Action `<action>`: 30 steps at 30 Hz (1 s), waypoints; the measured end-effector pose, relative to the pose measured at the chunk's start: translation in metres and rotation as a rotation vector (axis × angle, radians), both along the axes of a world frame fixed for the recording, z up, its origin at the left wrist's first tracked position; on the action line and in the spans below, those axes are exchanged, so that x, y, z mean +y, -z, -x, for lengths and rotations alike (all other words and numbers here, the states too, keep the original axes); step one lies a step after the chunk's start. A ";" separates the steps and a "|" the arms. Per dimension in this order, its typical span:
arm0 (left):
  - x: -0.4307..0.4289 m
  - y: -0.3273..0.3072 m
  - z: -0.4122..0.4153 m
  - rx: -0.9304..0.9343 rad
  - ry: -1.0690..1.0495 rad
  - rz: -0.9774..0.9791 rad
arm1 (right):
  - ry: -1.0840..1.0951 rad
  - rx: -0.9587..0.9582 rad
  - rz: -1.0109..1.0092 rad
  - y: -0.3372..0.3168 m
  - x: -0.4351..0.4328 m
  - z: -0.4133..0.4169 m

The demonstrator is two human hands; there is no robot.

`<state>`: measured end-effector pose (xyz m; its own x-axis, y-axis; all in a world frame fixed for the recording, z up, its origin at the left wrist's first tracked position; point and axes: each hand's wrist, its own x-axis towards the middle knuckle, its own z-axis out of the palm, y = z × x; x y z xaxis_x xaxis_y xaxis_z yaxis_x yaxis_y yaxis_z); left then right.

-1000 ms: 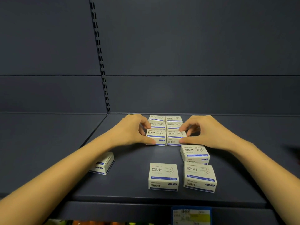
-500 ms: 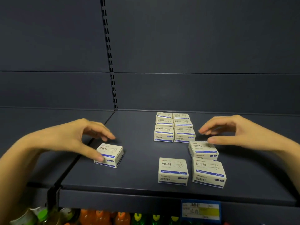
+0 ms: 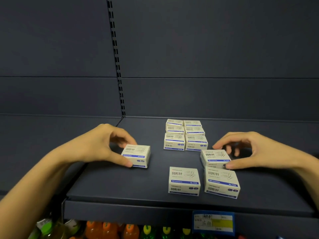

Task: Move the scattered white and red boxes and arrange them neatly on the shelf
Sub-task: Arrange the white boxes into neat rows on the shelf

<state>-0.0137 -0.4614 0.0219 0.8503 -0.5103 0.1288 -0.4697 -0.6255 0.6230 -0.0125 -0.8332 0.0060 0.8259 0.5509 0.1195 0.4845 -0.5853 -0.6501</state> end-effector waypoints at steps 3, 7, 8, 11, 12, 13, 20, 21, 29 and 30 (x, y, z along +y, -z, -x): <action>-0.022 0.002 -0.003 -0.020 -0.016 0.048 | 0.003 0.030 -0.011 0.003 0.000 -0.001; -0.048 0.011 -0.009 -0.051 -0.084 0.090 | 0.029 0.032 -0.089 0.008 0.003 -0.002; -0.053 0.014 -0.011 -0.064 -0.103 0.091 | 0.037 0.023 -0.104 0.009 0.004 -0.002; -0.065 0.021 -0.014 -0.094 -0.135 0.086 | 0.065 -0.005 -0.132 0.012 0.009 -0.002; -0.068 0.023 -0.014 -0.100 -0.140 0.087 | 0.078 -0.018 -0.137 0.013 0.011 -0.003; -0.070 0.025 -0.015 -0.105 -0.143 0.088 | 0.093 -0.031 -0.142 0.014 0.013 -0.003; -0.077 0.034 -0.015 -0.158 -0.176 0.094 | 0.143 -0.111 -0.164 0.020 0.026 -0.003; -0.078 0.035 -0.015 -0.169 -0.176 0.097 | 0.149 -0.130 -0.162 0.021 0.027 -0.003; -0.083 0.037 -0.013 -0.239 -0.161 0.080 | 0.153 -0.287 -0.070 0.022 0.033 -0.003; -0.083 0.037 -0.012 -0.249 -0.159 0.062 | 0.153 -0.308 -0.058 0.020 0.033 -0.001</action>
<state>-0.0018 -0.5442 -0.0146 0.8573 -0.3582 0.3699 -0.5121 -0.6675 0.5406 -0.0112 -0.8003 -0.0139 0.8189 0.4083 0.4034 0.5724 -0.6330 -0.5212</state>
